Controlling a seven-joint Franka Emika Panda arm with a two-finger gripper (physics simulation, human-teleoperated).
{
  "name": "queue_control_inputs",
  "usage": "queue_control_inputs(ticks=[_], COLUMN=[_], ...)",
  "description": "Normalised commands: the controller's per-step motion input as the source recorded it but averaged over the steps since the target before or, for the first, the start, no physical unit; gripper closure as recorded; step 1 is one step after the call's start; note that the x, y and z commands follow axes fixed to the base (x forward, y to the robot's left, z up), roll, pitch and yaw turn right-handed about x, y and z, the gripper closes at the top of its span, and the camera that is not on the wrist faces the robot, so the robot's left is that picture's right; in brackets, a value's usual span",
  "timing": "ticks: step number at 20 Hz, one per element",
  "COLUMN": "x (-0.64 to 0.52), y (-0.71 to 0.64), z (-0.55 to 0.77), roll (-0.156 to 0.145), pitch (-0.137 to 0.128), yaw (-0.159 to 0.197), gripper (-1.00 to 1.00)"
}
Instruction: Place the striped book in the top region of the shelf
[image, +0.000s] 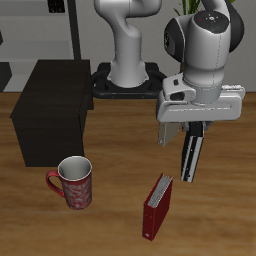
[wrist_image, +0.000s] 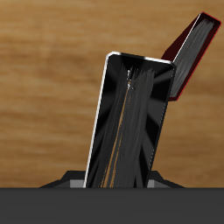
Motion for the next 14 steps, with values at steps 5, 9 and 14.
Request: queue_control_inputs(ticks=[5,9,14], x=[-0.22,-0.26,-0.40], y=[-0.22,-0.31,-0.34], z=[0.46,0.35,0.41], roll=[-0.018,-0.017,0.004], pitch=[-0.051,-0.037,-0.074], yaw=[0.027,0.005,0.009], gripper=[1.00,1.00,1.00])
